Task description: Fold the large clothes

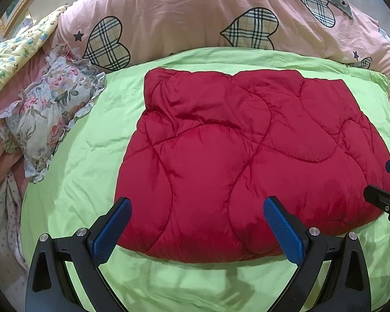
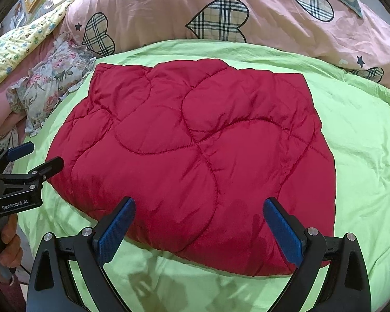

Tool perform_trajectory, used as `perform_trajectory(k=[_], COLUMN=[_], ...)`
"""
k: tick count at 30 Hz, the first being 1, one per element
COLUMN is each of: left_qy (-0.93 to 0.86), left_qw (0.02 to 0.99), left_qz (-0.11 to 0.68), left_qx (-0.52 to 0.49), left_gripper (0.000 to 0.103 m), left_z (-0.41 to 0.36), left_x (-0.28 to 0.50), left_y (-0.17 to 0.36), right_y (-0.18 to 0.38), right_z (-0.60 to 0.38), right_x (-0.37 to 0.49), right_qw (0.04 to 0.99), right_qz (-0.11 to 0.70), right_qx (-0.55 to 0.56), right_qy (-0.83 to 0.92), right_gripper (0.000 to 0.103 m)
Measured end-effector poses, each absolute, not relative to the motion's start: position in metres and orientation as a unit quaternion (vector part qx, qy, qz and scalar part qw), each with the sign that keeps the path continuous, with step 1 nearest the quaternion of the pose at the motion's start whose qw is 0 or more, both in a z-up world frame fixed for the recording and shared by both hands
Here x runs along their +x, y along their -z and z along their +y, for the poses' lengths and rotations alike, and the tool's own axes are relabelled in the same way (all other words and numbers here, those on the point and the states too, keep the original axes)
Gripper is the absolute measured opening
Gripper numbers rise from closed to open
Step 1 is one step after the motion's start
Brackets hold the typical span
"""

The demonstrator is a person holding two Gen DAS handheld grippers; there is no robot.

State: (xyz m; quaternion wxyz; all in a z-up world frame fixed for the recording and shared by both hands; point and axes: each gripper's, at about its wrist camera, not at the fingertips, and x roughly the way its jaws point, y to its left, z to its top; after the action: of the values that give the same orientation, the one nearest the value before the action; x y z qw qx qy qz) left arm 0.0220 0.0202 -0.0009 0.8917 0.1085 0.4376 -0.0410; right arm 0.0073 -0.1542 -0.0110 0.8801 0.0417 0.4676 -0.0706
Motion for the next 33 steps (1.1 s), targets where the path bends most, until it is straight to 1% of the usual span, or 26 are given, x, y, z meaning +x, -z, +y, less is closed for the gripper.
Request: perform_trajectory(k=[33], left_qy=[0.039], left_qw=[0.897], left_qz=[0.426], left_qx=[0.107], left_gripper=[0.102], left_z=[0.0155], left_x=[0.0199], left_y=[-0.0038], right_y=[0.0039], right_z=[-0.1552], right_x=[0.0094], right_qw=[0.882], right_qz=[0.464], right_qx=[0.041], right_qy=[0.070], right_gripper=[0.099])
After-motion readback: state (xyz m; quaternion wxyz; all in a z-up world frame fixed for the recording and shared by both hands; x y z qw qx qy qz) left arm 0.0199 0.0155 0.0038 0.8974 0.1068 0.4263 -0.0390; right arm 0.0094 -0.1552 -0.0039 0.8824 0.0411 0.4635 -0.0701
